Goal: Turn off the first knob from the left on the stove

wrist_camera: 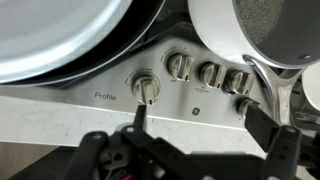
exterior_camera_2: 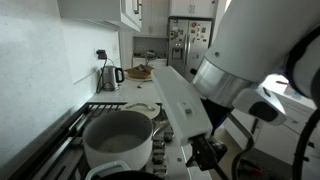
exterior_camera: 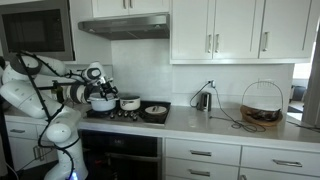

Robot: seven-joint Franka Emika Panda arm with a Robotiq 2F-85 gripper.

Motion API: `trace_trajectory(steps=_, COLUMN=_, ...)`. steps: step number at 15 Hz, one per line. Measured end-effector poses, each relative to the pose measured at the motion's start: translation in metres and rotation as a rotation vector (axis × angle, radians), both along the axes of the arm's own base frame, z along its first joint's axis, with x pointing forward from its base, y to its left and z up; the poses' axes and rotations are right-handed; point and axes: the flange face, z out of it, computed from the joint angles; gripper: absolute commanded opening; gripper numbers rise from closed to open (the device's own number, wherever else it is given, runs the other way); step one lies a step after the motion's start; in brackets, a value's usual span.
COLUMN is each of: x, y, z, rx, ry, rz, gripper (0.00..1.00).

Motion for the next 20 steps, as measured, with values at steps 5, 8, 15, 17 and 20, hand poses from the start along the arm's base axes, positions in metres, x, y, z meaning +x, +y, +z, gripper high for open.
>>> trace_trajectory(steps=5, x=-0.020, y=-0.011, z=0.044, rx=0.000, ry=-0.074, rz=-0.039, gripper=1.00)
trace_trajectory(steps=8, x=-0.027, y=-0.019, z=0.062, rx=0.011, ry=-0.120, rz=-0.064, gripper=1.00)
trace_trajectory(steps=15, x=-0.029, y=-0.021, z=0.065, rx=0.009, ry=-0.132, rz=-0.071, gripper=1.00)
trace_trajectory(steps=17, x=-0.029, y=-0.021, z=0.065, rx=0.009, ry=-0.131, rz=-0.071, gripper=1.00)
trace_trajectory(steps=20, x=-0.029, y=-0.021, z=0.065, rx=0.009, ry=-0.131, rz=-0.071, gripper=1.00)
